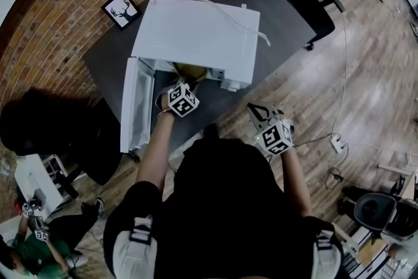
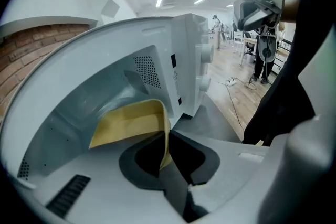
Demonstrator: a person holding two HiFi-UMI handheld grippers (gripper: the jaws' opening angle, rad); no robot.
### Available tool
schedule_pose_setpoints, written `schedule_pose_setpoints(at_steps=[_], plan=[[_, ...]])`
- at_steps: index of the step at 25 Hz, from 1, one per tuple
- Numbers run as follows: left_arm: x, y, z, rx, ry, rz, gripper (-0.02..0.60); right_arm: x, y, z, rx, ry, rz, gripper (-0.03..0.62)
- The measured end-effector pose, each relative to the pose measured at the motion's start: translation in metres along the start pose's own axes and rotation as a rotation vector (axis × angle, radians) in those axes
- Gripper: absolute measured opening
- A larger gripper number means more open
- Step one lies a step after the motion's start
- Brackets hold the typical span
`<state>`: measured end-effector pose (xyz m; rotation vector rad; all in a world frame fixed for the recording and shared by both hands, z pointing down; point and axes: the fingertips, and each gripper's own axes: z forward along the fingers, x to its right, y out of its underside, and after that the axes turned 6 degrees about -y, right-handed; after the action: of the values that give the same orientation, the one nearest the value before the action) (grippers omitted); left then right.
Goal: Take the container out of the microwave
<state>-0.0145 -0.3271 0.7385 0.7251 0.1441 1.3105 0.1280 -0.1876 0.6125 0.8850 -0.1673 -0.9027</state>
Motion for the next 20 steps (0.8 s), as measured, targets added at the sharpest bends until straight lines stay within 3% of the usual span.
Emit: schedule_pose_setpoints(at_steps=[20], plan=[[0.047,-0.008,-0.068,-0.022,-0.109,-0.014,0.026,-0.017,-0.005,-0.012,0.062,-0.135,-0.112,-0.002]])
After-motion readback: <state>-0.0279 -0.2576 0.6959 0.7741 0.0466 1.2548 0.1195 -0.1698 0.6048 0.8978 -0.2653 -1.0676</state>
